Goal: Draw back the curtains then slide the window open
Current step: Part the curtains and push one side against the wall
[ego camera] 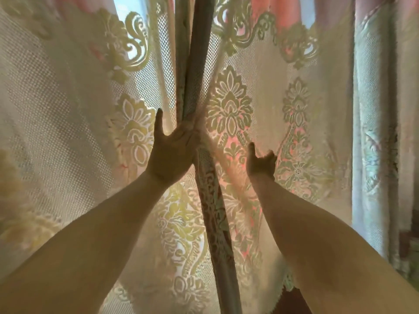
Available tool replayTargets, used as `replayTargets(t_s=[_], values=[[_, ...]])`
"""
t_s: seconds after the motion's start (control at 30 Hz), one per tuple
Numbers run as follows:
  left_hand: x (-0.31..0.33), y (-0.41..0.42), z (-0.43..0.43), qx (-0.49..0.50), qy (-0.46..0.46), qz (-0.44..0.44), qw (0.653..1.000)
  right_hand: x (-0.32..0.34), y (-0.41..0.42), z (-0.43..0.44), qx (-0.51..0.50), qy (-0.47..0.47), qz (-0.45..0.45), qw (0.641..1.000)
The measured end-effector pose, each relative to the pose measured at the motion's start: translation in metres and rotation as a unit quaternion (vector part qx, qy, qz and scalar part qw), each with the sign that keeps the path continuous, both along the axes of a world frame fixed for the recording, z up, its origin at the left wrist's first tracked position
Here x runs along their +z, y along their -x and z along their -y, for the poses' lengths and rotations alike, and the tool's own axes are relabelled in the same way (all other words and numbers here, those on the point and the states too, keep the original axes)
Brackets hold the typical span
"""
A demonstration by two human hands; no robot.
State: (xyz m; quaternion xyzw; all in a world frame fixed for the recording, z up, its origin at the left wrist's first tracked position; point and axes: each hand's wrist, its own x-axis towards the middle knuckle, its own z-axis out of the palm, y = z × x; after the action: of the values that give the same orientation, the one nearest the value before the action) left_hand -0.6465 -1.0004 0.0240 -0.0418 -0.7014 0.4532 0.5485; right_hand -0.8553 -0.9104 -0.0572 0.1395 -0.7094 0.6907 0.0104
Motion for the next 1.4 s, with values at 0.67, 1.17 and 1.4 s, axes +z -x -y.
replayTargets(t_s=[0.67, 1.17, 1.4], values=[[0.014, -0.035, 0.007, 0.028, -0.297, 0.141, 0.944, 0.027, -0.086, 0.009, 0.181, 0.074, -0.062, 0.979], [0.046, 0.019, -0.026, -0.064, -0.698, -0.14, 0.699, 0.036, -0.154, 0.017, 0.245, 0.056, -0.117, 0.961], [0.042, 0.009, -0.004, -0.191, -0.721, -0.111, 0.657, 0.024, -0.083, 0.004, 0.061, 0.062, 0.014, 0.996]])
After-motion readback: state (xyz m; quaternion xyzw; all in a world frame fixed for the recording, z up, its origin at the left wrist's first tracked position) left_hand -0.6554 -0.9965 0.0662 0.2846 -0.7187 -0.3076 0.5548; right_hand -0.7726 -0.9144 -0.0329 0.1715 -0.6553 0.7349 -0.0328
